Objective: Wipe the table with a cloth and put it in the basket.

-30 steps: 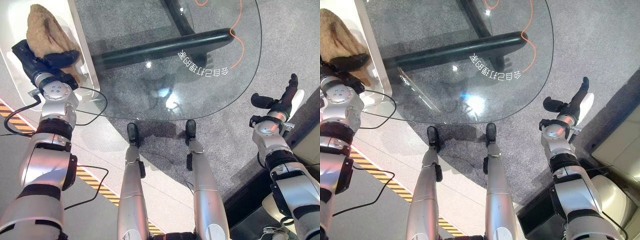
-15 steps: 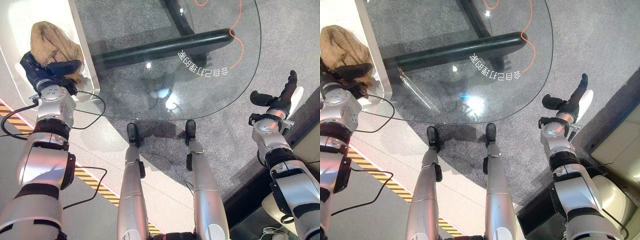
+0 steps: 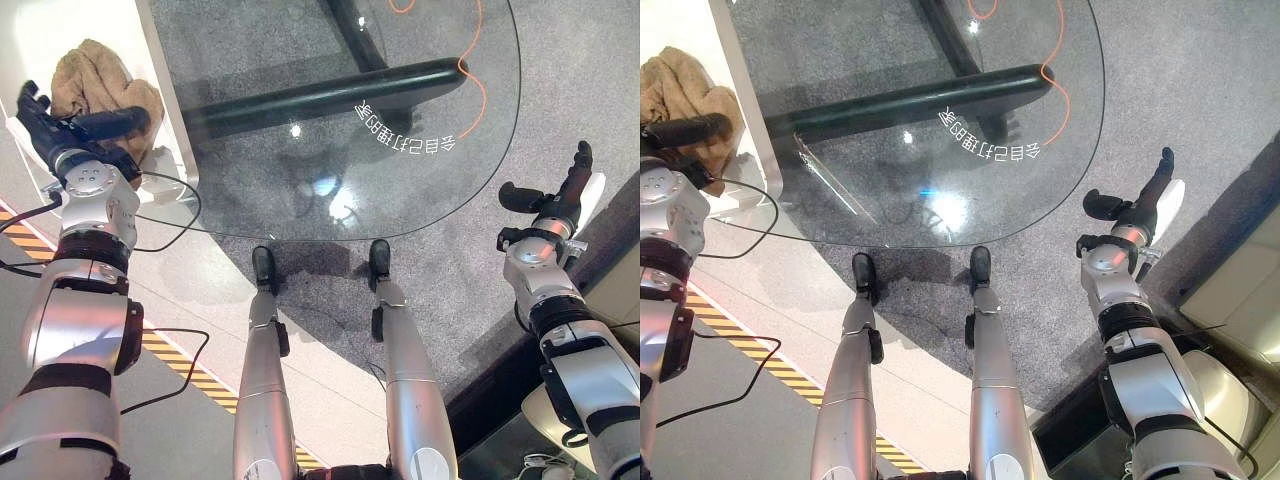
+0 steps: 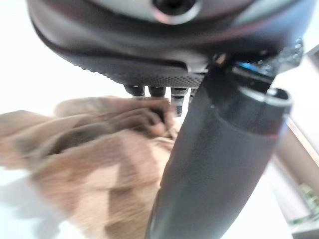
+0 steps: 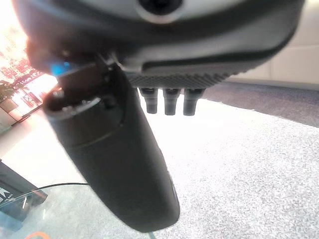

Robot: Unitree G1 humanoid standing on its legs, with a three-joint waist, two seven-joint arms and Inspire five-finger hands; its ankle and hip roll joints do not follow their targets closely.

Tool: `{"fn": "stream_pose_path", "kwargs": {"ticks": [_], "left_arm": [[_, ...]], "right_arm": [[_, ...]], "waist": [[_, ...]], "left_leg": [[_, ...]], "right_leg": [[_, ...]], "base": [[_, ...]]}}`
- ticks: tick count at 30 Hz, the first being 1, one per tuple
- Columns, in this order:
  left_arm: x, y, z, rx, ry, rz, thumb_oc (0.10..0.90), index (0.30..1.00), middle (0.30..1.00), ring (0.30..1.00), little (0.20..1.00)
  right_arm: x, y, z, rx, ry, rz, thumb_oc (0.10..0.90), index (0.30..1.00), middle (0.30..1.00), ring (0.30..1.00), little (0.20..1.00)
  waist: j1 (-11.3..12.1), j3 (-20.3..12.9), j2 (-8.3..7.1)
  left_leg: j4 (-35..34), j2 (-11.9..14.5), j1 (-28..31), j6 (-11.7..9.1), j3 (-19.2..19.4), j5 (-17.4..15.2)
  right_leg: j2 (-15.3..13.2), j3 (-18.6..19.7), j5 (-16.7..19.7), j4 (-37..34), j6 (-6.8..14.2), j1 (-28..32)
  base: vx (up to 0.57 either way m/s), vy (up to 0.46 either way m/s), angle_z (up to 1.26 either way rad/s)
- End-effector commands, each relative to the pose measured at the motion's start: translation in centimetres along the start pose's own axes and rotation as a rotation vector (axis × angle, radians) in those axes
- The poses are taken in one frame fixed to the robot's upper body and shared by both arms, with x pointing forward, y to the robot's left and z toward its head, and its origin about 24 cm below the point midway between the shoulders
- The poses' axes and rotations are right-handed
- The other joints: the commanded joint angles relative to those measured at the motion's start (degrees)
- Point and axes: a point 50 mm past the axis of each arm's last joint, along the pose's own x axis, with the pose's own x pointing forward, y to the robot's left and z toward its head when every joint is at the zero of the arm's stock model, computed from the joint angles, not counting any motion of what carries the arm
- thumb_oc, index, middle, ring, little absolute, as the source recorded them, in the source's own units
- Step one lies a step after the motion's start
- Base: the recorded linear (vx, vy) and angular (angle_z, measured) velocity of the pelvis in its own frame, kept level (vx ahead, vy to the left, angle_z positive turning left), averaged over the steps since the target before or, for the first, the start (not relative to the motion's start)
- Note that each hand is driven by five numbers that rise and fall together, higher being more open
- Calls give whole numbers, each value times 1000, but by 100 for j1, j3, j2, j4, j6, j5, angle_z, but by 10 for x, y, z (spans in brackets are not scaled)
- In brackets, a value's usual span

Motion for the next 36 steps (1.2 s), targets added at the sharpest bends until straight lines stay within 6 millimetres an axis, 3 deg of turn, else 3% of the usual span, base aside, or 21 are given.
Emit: {"fn": "stream_pose_path", "kwargs": {"ticks": [1, 9, 11, 17, 21, 25, 32, 36], "left_arm": [[12, 34, 40, -111, -228, 152, 800, 900, 900, 900, 900], [-2, 55, -21, -102, -129, 88, 800, 900, 900, 900, 900], [-4, 57, -27, -93, -118, 83, 800, 900, 900, 900, 900], [-19, 81, -73, -12, -10, 48, 800, 900, 900, 900, 900], [-28, 90, -96, 26, 68, 17, 800, 900, 900, 900, 900], [-53, 108, -141, 85, 196, -24, 800, 900, 900, 900, 900], [-117, 154, -215, 277, 473, -152, 800, 900, 900, 900, 900], [-144, 180, -238, 387, 596, -201, 800, 900, 900, 900, 900]], "right_arm": [[4, -22, -11, -2, -5, -74, 800, 900, 900, 900, 900], [-12, -26, -54, -69, 127, -34, 800, 900, 900, 900, 900], [-14, -27, -60, -80, 147, -30, 800, 900, 900, 900, 900], [-36, -45, -111, -177, 307, 21, 800, 900, 900, 900, 900], [-47, -50, -129, -234, 359, 54, 800, 900, 900, 900, 900], [-64, -64, -156, -332, 436, 100, 800, 900, 900, 900, 900], [-107, -100, -205, -481, 578, 175, 800, 900, 900, 900, 900], [-126, -110, -220, -529, 636, 228, 800, 900, 900, 900, 900]], "waist": [[90, -209, -133], [246, -381, -100], [253, -411, -94], [329, -767, -58], [362, -940, -35], [438, -1230, 10], [580, -1812, 9], [612, -2049, -15]], "left_leg": [[240, -509, 210, 276, 101, -568], [93, -566, 694, 271, 149, -551], [71, -574, 763, 268, 158, -546], [-135, -691, 1336, 304, 213, -502], [-334, -715, 1692, 321, 220, -499], [-719, -759, 2308, 384, 235, -463], [-1327, -796, 3460, 485, 214, -469], [-1495, -778, 3848, 502, 189, -457]], "right_leg": [[602, -465, -434, -419, -376, 586], [514, -524, -414, -587, -338, 1094], [509, -520, -412, -604, -334, 1165], [430, -519, -337, -800, -314, 1780], [361, -491, -295, -955, -268, 2099], [213, -512, -180, -1248, -165, 2676], [40, -611, -2, -1848, 11, 3852], [10, -662, 61, -2004, 45, 4233]], "base": [[-5, -54, 0], [0, -28, 0], [15, 4, 0], [61, 8, 1], [80, 13, 1], [122, 19, 6], [148, 15, 5], [124, 6, 9]]}}
